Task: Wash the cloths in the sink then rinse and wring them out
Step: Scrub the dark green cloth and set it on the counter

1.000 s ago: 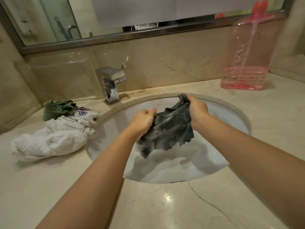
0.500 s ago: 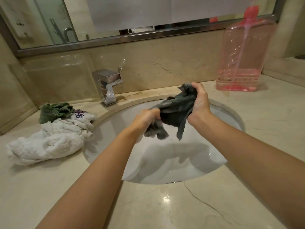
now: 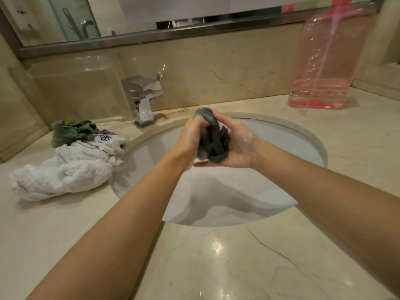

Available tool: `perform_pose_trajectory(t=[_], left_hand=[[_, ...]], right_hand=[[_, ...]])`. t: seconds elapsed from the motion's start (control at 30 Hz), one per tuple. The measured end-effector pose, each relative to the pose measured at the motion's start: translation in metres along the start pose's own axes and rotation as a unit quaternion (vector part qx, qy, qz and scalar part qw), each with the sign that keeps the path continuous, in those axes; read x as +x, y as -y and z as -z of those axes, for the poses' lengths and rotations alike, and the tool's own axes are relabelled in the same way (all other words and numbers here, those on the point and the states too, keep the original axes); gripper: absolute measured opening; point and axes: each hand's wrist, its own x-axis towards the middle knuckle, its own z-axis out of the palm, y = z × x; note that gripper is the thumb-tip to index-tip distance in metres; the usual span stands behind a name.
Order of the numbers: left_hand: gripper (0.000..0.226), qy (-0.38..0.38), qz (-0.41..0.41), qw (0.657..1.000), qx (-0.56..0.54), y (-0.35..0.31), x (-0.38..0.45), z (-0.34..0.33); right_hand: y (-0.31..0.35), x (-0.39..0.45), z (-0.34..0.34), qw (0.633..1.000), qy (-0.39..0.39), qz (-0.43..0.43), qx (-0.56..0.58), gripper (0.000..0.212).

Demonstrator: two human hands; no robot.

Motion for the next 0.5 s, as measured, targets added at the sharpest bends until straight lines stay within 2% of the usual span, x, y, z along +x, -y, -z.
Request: perform_pose_trajectory(t=[0.07, 0.13, 0.23, 0.3, 0.37, 0.43, 0.5], left_hand=[[0.042, -0.039, -0.052, 0.984, 0.165, 0.009, 0.011, 0.002], [0.057, -0.074, -0.103, 0.959, 0.252, 0.016, 0.017, 0.009], [0.073, -0.041, -0.156, 0.966, 0.204, 0.02, 0.021, 0.021], [0.082, 0.005, -0.218, 0.945, 0.245, 0.021, 0.018, 0.025], [0.092, 0.032, -0.287, 0.879, 0.379, 0.024, 0.018, 0.022], [0.099, 0.061, -0.33, 0.816, 0.47, 0.026, 0.02, 0.016], [0.097, 0.102, -0.345, 0.783, 0.507, 0.027, 0.022, 0.012]], right_hand=[[0.003, -0.002, -0.002, 0.996, -0.062, 0.057, -0.009, 0.033], [0.008, 0.0, 0.005, 0.987, -0.117, 0.106, 0.005, 0.023], [0.015, 0.001, 0.017, 0.971, -0.18, 0.152, 0.025, 0.024], [0.017, 0.003, 0.025, 0.967, -0.199, 0.158, 0.024, 0.034], [0.017, 0.002, 0.028, 0.976, -0.166, 0.142, -0.008, 0.028], [0.013, -0.001, 0.026, 0.988, -0.085, 0.107, -0.077, 0.019], [0.012, -0.003, 0.023, 0.987, -0.009, 0.063, -0.148, 0.013]])
